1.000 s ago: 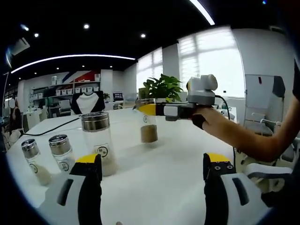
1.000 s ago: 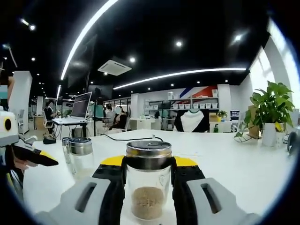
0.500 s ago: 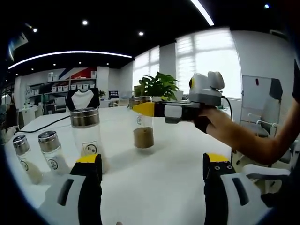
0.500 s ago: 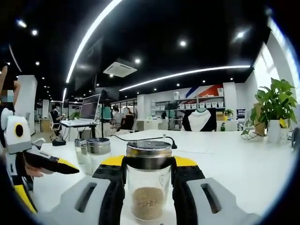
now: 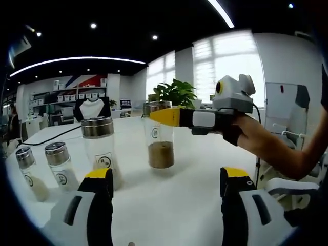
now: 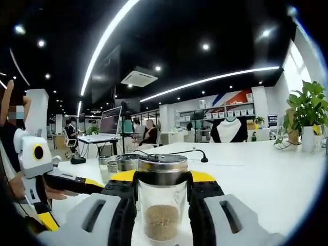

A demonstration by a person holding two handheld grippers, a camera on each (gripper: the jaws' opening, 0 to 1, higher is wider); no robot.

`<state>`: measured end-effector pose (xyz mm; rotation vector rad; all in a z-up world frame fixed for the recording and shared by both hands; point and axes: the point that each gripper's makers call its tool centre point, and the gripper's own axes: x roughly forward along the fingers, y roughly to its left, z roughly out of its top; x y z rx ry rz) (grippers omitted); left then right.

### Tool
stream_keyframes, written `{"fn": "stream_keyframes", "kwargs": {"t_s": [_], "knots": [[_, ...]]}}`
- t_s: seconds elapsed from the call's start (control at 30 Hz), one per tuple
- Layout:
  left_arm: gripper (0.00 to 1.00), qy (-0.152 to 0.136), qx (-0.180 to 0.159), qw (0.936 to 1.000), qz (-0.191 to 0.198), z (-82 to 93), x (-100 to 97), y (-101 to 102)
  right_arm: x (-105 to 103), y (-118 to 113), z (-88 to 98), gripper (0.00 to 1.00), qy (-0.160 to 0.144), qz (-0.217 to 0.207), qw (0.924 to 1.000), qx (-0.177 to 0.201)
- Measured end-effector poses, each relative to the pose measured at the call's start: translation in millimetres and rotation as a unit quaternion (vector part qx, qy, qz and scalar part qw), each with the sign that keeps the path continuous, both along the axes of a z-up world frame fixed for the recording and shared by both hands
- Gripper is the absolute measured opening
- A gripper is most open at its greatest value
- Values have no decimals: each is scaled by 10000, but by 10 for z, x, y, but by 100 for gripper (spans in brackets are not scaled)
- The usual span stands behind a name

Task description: Rotate the seasoning bottle until the label or dispensing opening points toward the visible target arrow and the bottle remains upright within the marked orientation range

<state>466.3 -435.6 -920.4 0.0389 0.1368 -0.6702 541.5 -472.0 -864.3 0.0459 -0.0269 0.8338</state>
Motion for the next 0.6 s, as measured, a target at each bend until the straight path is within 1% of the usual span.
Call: {"fn": "stream_keyframes", "kwargs": {"t_s": [0.17, 0.3, 0.5, 0.6], "knots": [[90, -22, -36, 10000, 56, 13, 35, 51, -48, 55, -6, 35, 46, 96, 9999, 4], [89, -65, -2, 10000, 45, 34, 40, 63, -114, 115, 15, 35, 12, 167, 9999, 34], [87, -106, 56, 9999, 87, 52, 70, 86, -238, 209, 29, 35, 67, 397, 9992, 70], [86, -113, 50, 9999, 108, 59, 86, 94, -283, 242, 47, 35, 32, 466, 9989, 70]]}}
